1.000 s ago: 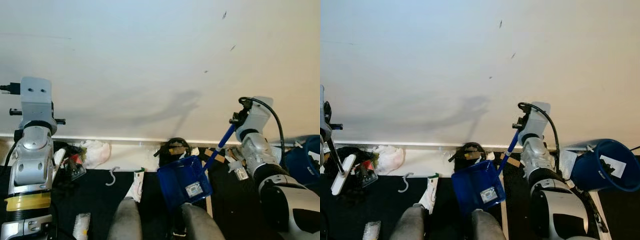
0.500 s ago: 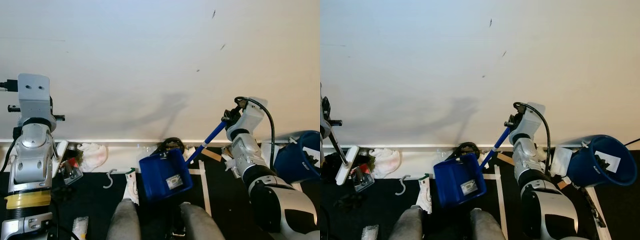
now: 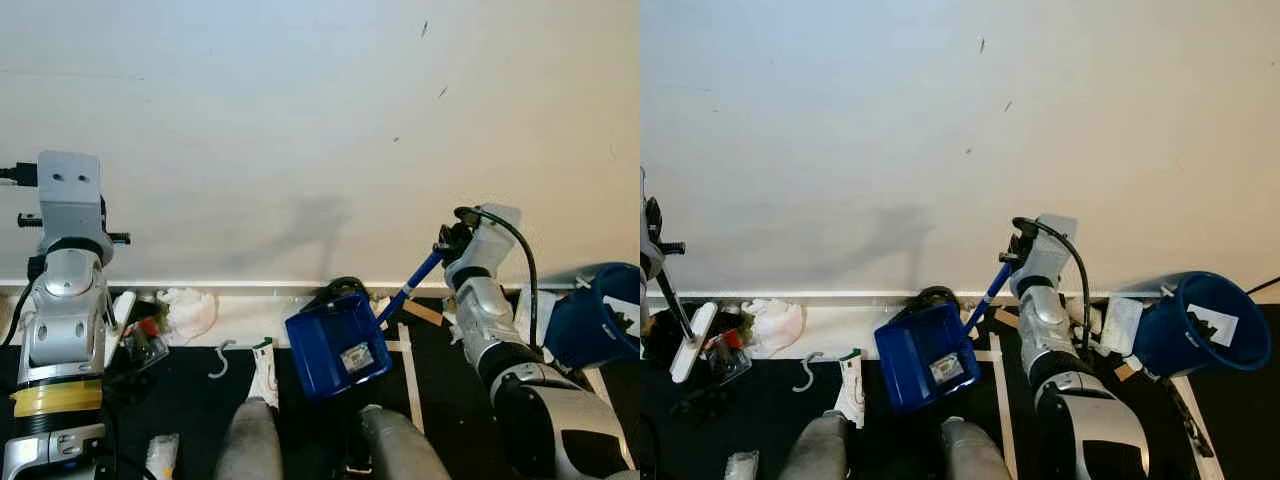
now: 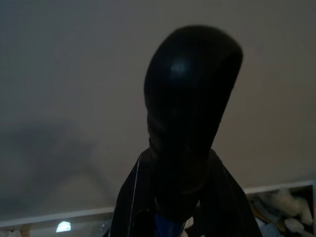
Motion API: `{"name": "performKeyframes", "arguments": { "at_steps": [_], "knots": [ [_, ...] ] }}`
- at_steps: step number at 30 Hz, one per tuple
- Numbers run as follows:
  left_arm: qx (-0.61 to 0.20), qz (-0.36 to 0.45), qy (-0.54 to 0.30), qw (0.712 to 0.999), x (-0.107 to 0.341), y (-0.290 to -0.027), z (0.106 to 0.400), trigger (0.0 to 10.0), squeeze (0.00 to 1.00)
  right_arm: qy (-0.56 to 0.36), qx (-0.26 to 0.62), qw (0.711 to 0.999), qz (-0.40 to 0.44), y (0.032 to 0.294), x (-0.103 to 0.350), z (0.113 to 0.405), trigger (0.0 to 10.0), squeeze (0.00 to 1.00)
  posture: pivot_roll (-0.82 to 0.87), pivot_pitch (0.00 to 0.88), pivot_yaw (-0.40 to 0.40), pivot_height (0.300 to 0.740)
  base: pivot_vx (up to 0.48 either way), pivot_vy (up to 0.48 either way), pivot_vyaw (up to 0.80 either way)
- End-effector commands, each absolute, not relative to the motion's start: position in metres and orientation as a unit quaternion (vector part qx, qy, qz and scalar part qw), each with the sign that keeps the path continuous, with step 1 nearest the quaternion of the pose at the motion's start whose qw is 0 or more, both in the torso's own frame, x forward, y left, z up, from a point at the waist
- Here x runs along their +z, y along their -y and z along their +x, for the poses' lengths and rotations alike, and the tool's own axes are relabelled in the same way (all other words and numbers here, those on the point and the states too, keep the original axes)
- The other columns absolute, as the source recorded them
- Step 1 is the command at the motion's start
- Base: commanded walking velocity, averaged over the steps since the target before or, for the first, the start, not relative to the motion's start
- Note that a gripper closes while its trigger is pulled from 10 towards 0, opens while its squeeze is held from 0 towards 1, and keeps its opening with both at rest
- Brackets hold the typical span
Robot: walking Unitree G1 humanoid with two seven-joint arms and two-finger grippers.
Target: Sweep floor
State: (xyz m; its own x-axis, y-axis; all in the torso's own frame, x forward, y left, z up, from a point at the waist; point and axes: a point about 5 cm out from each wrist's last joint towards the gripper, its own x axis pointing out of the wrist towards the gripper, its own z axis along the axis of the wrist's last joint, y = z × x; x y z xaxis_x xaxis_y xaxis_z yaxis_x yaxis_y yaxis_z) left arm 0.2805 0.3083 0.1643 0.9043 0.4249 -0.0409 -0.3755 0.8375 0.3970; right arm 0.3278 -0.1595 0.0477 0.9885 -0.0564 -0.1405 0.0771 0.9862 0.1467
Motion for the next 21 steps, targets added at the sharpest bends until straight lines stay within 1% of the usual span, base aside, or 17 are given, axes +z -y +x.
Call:
{"name": "performKeyframes", "arguments": {
  "at_steps": [1,3,4,6,9,15,21],
  "knots": [
    [0.222,0.191,-0.044,0.955,0.163,-0.307,0.281,10.0,0.00,-0.079,-0.037,0.994,0.058,0.157,0.038,0.320,10.0,0.00,0.20,0.172,-0.110,0.740,0.000,0.000,0.00],
    [0.229,0.187,-0.040,0.955,0.160,-0.306,0.281,10.0,0.00,-0.101,-0.043,0.993,0.037,0.153,0.030,0.314,10.0,0.00,0.19,0.213,-0.110,0.740,0.000,0.000,0.00],
    [0.229,0.187,-0.039,0.954,0.159,-0.306,0.280,10.0,0.00,-0.107,-0.045,0.993,0.030,0.152,0.028,0.313,10.0,0.00,0.19,0.213,-0.110,0.740,0.000,0.000,0.00],
    [0.226,0.175,-0.037,0.958,0.158,-0.306,0.281,10.0,0.00,-0.139,-0.064,0.988,0.021,0.155,0.020,0.309,10.0,0.00,0.19,0.244,-0.114,0.740,0.000,0.000,0.00],
    [0.221,0.179,-0.042,0.958,0.157,-0.306,0.285,10.0,0.00,-0.189,-0.092,0.978,0.005,0.162,0.009,0.303,10.0,0.00,0.19,0.269,-0.116,0.740,0.000,0.000,0.00],
    [0.220,0.201,-0.034,0.954,0.162,-0.309,0.290,10.0,0.00,-0.196,-0.106,0.975,-0.009,0.173,0.009,0.304,10.0,0.00,0.18,0.298,-0.119,0.740,0.000,0.000,0.00],
    [0.228,0.218,-0.031,0.948,0.166,-0.318,0.297,10.0,0.00,-0.212,-0.099,0.972,-0.017,0.176,0.010,0.307,10.0,0.00,0.16,0.314,-0.114,0.740,0.000,0.000,0.00]
  ]
}}
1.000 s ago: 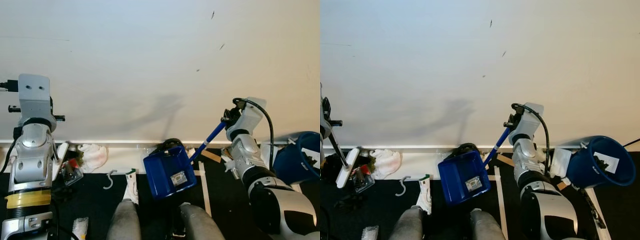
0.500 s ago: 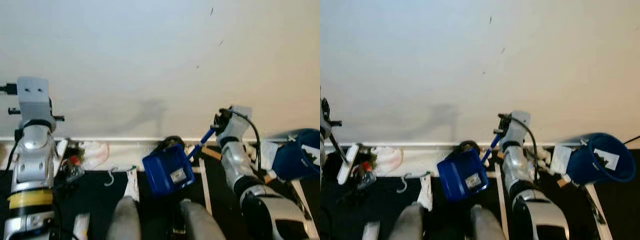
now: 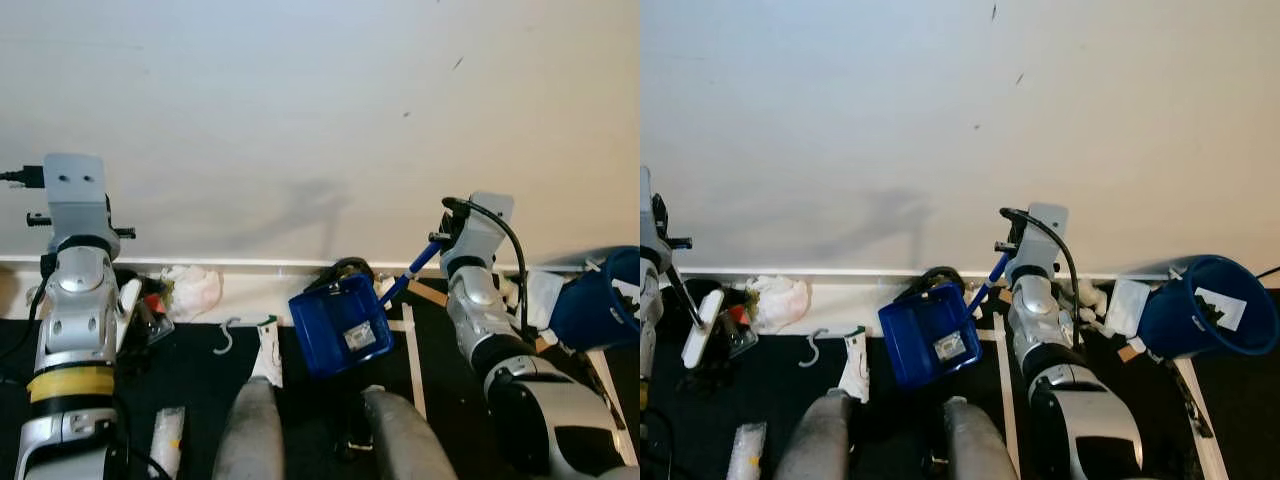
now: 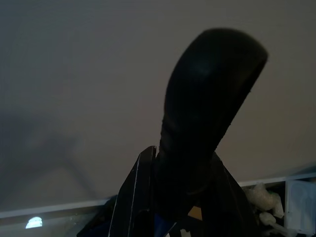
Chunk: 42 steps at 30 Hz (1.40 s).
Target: Sweep floor
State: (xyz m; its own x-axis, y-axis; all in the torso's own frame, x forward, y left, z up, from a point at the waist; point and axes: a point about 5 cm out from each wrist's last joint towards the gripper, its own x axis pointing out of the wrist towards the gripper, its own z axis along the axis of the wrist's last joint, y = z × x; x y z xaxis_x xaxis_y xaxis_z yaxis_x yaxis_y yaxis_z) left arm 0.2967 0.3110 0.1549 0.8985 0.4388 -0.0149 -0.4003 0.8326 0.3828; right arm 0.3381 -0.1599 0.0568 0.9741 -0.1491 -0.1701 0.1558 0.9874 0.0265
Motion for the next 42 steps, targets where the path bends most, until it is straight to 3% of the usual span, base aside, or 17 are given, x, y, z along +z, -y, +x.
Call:
{"name": "performKeyframes", "arguments": {
  "at_steps": [1,7,10,17,30,34,42],
  "knots": [
    [0.228,0.218,-0.031,0.948,0.166,-0.318,0.297,10.0,0.00,-0.212,-0.099,0.972,-0.017,0.176,0.010,0.307,10.0,0.00,0.16,0.314,-0.114,0.740,0.000,0.000,0.00],
    [0.231,0.212,-0.037,0.949,0.165,-0.319,0.306,10.0,0.00,-0.198,-0.086,0.976,-0.017,0.169,0.018,0.314,10.0,0.00,0.14,0.306,-0.111,0.740,0.000,0.000,0.00],
    [0.209,0.224,-0.091,0.948,0.137,-0.312,0.312,10.0,0.00,-0.185,-0.065,0.980,-0.023,0.155,0.022,0.318,10.0,0.00,0.12,0.310,-0.120,0.740,0.000,0.000,0.00],
    [0.205,0.225,-0.125,0.944,0.115,-0.307,0.316,10.0,0.00,-0.184,-0.059,0.981,-0.023,0.147,0.029,0.325,10.0,0.00,0.07,0.329,-0.137,0.740,0.000,0.000,0.00],
    [0.196,0.218,-0.101,0.951,0.117,-0.289,0.333,10.0,0.00,-0.173,-0.033,0.980,-0.087,0.126,0.064,0.355,10.0,0.00,0.03,0.338,-0.161,0.740,0.000,0.000,0.00],
    [0.208,0.214,-0.088,0.950,0.116,-0.287,0.332,10.0,0.00,-0.148,0.015,0.980,-0.131,0.106,0.063,0.351,10.0,0.00,0.04,0.336,-0.162,0.740,0.000,0.000,0.00],
    [0.255,0.169,-0.082,0.949,0.102,-0.272,0.328,10.0,0.00,-0.141,0.038,0.977,-0.154,0.094,0.049,0.337,10.0,0.00,0.04,0.335,-0.162,0.740,0.000,0.000,0.00]
  ]
}}
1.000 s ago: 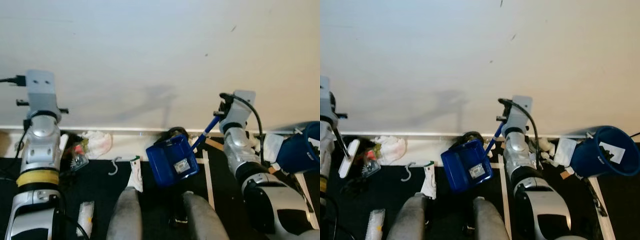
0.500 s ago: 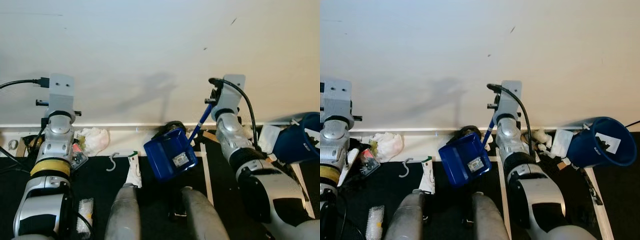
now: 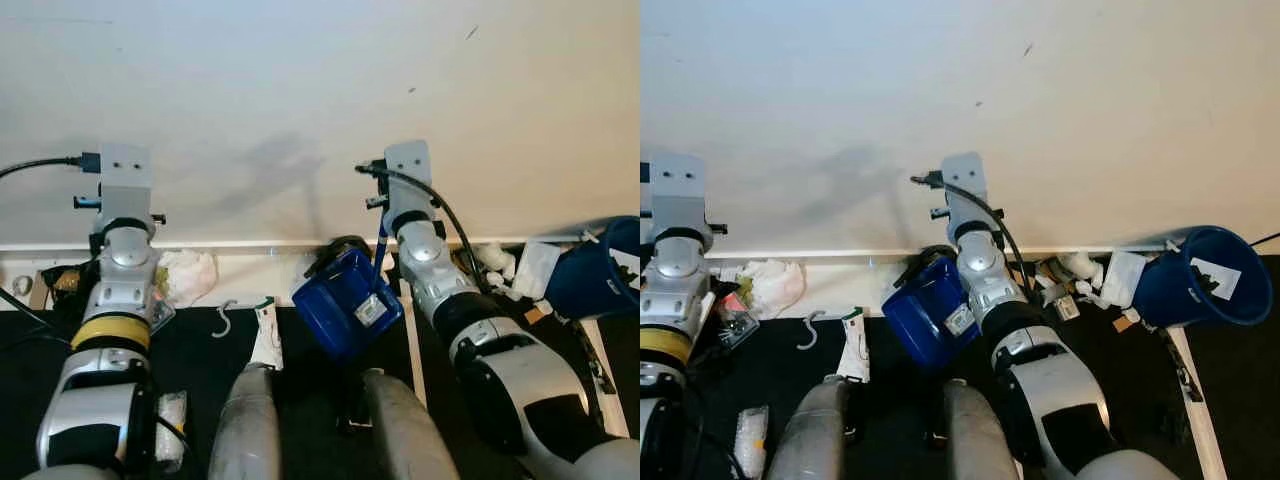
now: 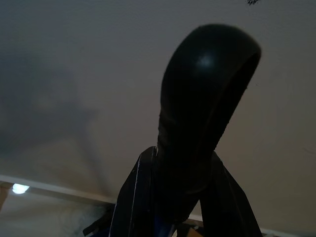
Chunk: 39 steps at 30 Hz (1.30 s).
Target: Sweep floor
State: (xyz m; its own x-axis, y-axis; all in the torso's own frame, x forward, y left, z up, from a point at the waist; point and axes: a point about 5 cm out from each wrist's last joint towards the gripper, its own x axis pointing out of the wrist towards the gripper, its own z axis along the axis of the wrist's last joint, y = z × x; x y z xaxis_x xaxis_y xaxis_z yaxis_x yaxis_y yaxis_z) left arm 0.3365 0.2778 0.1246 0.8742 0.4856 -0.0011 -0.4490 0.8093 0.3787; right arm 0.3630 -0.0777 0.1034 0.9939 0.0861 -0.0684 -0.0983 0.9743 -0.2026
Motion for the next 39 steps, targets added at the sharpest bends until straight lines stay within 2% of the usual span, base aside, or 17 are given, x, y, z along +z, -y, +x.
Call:
{"name": "performKeyframes", "arguments": {
  "at_steps": [1,3,4,8,9,10,13,15,16,19,22,23,28,31,32,35,39],
  "knots": [
    [0.257,0.161,-0.082,0.949,0.100,-0.267,0.328,10.0,0.00,-0.141,0.039,0.977,-0.156,0.094,0.048,0.336,10.0,0.00,0.04,0.335,-0.162,0.740,0.000,0.000,0.00],
    [0.250,0.102,-0.090,0.959,0.094,-0.241,0.332,10.0,0.00,-0.145,0.032,0.976,-0.157,0.098,0.045,0.334,10.0,0.00,0.04,0.336,-0.161,0.740,0.000,0.000,0.00],
    [0.250,0.102,-0.090,0.959,0.094,-0.241,0.332,10.0,0.00,-0.145,0.032,0.976,-0.157,0.098,0.045,0.334,10.0,0.00,0.04,0.336,-0.161,0.740,0.000,0.000,0.00],
    [0.188,-0.042,-0.087,0.977,0.104,-0.168,0.347,10.0,0.00,-0.158,0.001,0.975,-0.159,0.117,0.041,0.334,10.0,0.00,0.05,0.332,-0.156,0.740,0.000,0.000,0.00],
    [0.188,-0.042,-0.087,0.977,0.104,-0.168,0.347,10.0,0.00,-0.158,0.001,0.975,-0.159,0.117,0.041,0.334,10.0,0.00,0.05,0.332,-0.156,0.740,0.000,0.000,0.00],
    [0.170,-0.071,-0.083,0.980,0.110,-0.153,0.350,10.0,0.00,-0.159,-0.007,0.974,-0.160,0.121,0.042,0.334,10.0,0.00,0.05,0.331,-0.155,0.740,0.000,0.000,0.00],
    [0.149,-0.098,-0.077,0.981,0.118,-0.138,0.352,10.0,0.00,-0.160,-0.014,0.974,-0.160,0.126,0.042,0.335,10.0,0.00,0.05,0.331,-0.155,0.740,0.000,0.000,0.00],
    [0.105,-0.157,-0.070,0.980,0.140,-0.104,0.357,10.0,0.00,-0.165,-0.033,0.973,-0.158,0.137,0.044,0.337,10.0,0.00,0.06,0.331,-0.149,0.740,0.000,0.000,0.00],
    [0.105,-0.157,-0.070,0.980,0.140,-0.104,0.357,10.0,0.00,-0.165,-0.033,0.973,-0.158,0.137,0.044,0.337,10.0,0.00,0.06,0.331,-0.149,0.740,0.000,0.000,0.00],
    [0.058,-0.227,-0.068,0.970,0.172,-0.064,0.357,10.0,0.00,-0.169,-0.049,0.972,-0.157,0.148,0.045,0.339,10.0,0.00,0.07,0.330,-0.144,0.740,0.000,0.000,0.00],
    [0.047,-0.247,-0.073,0.965,0.182,-0.051,0.355,10.0,0.00,-0.170,-0.052,0.972,-0.156,0.149,0.046,0.339,10.0,0.00,0.07,0.330,-0.142,0.740,0.000,0.000,0.00],
    [0.032,-0.265,-0.085,0.960,0.193,-0.037,0.351,10.0,0.00,-0.171,-0.054,0.971,-0.156,0.150,0.045,0.339,10.0,0.00,0.07,0.330,-0.140,0.740,0.000,0.000,0.00],
    [-0.011,-0.285,-0.113,0.952,0.211,-0.014,0.344,10.0,0.00,-0.175,-0.055,0.971,-0.155,0.149,0.043,0.337,10.0,0.00,0.08,0.330,-0.138,0.740,0.000,0.000,0.00],
    [-0.064,-0.312,-0.131,0.939,0.241,0.000,0.336,10.0,0.00,-0.181,-0.054,0.970,-0.154,0.147,0.041,0.336,10.0,0.00,0.09,0.326,-0.136,0.740,0.000,0.000,0.00],
    [-0.064,-0.312,-0.131,0.939,0.241,0.000,0.336,10.0,0.00,-0.181,-0.054,0.970,-0.154,0.147,0.041,0.336,10.0,0.00,0.09,0.326,-0.136,0.740,0.000,0.000,0.00],
    [-0.096,-0.360,-0.113,0.921,0.278,-0.010,0.339,10.0,0.00,-0.184,-0.054,0.970,-0.152,0.146,0.041,0.336,10.0,0.00,0.09,0.321,-0.141,0.740,0.000,0.000,0.00],
    [-0.131,-0.340,-0.071,0.929,0.300,-0.027,0.343,10.0,0.00,-0.185,-0.052,0.969,-0.153,0.146,0.042,0.337,10.0,0.00,0.10,0.314,-0.143,0.740,0.000,0.000,0.00]
  ]
}}
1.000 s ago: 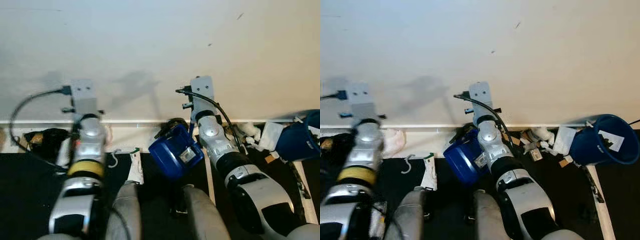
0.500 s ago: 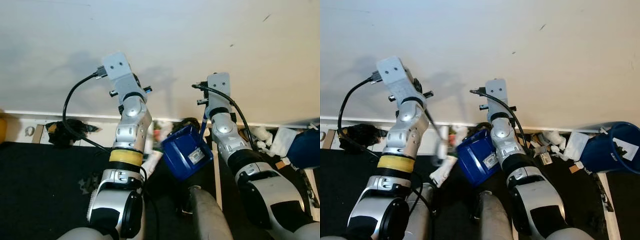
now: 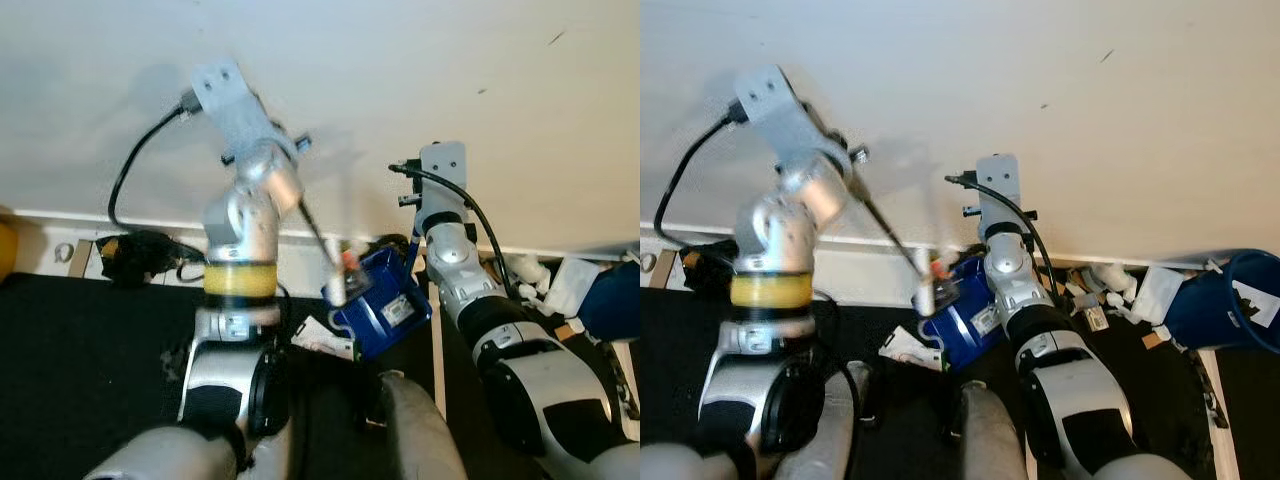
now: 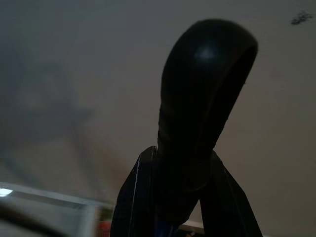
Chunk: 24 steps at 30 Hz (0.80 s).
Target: Sweep floor
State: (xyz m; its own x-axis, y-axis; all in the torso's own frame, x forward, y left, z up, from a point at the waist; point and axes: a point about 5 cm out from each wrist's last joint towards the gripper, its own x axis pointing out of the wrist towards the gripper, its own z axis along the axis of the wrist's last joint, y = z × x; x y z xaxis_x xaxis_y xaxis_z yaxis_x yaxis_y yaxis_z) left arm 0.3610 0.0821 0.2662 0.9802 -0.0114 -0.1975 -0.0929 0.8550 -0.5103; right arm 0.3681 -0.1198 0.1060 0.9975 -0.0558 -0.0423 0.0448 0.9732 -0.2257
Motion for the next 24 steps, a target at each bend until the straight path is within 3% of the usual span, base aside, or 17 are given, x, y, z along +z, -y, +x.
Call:
{"name": "performKeyframes", "arguments": {
  "at_steps": [1,4,9,10,12,14,17,18,23,24],
  "knots": [
    [-0.141,-0.323,-0.058,0.934,0.305,-0.032,0.344,10.0,0.00,-0.185,-0.052,0.969,-0.154,0.146,0.042,0.337,10.0,0.00,0.10,0.314,-0.143,0.740,0.000,0.000,0.00],
    [-0.153,-0.195,-0.009,0.969,0.307,-0.061,0.349,10.0,0.00,-0.186,-0.051,0.969,-0.155,0.146,0.043,0.338,10.0,0.00,0.10,0.305,-0.147,0.740,0.000,0.000,0.00],
    [-0.122,-0.060,-0.019,0.991,0.289,-0.101,0.354,10.0,0.00,-0.187,-0.049,0.968,-0.157,0.145,0.043,0.339,10.0,0.00,0.11,0.290,-0.146,0.740,0.000,0.000,0.00],
    [-0.085,-0.004,-0.019,0.996,0.279,-0.128,0.356,10.0,0.00,-0.187,-0.048,0.968,-0.158,0.144,0.043,0.339,10.0,0.00,0.11,0.277,-0.146,0.740,0.000,0.000,0.00],
    [-0.039,0.044,-0.016,0.998,0.271,-0.156,0.356,10.0,0.00,-0.187,-0.048,0.968,-0.158,0.144,0.043,0.339,10.0,0.00,0.12,0.255,-0.143,0.740,0.000,0.000,0.00],
    [-0.031,0.052,-0.016,0.998,0.270,-0.161,0.356,10.0,0.00,-0.187,-0.048,0.968,-0.158,0.144,0.043,0.339,10.0,0.00,0.12,0.255,-0.143,0.740,0.000,0.000,0.00],
    [0.023,0.069,-0.009,0.997,0.263,-0.200,0.351,10.0,0.00,-0.188,-0.059,0.972,-0.128,0.148,0.044,0.339,10.0,0.00,0.12,0.210,-0.142,0.740,0.000,0.000,0.00],
    [0.023,0.069,-0.009,0.997,0.263,-0.200,0.351,10.0,0.00,-0.188,-0.059,0.972,-0.128,0.148,0.044,0.339,10.0,0.00,0.12,0.210,-0.142,0.740,0.000,0.000,0.00],
    [0.112,0.035,0.037,0.992,0.262,-0.255,0.331,10.0,0.00,-0.201,-0.119,0.972,0.010,0.174,0.043,0.338,10.0,0.00,0.14,0.135,-0.144,0.740,0.000,0.000,0.00],
    [0.112,0.035,0.037,0.992,0.262,-0.255,0.331,10.0,0.00,-0.201,-0.119,0.972,0.010,0.174,0.043,0.338,10.0,0.00,0.14,0.135,-0.144,0.740,0.000,0.000,0.00]
  ]
}}
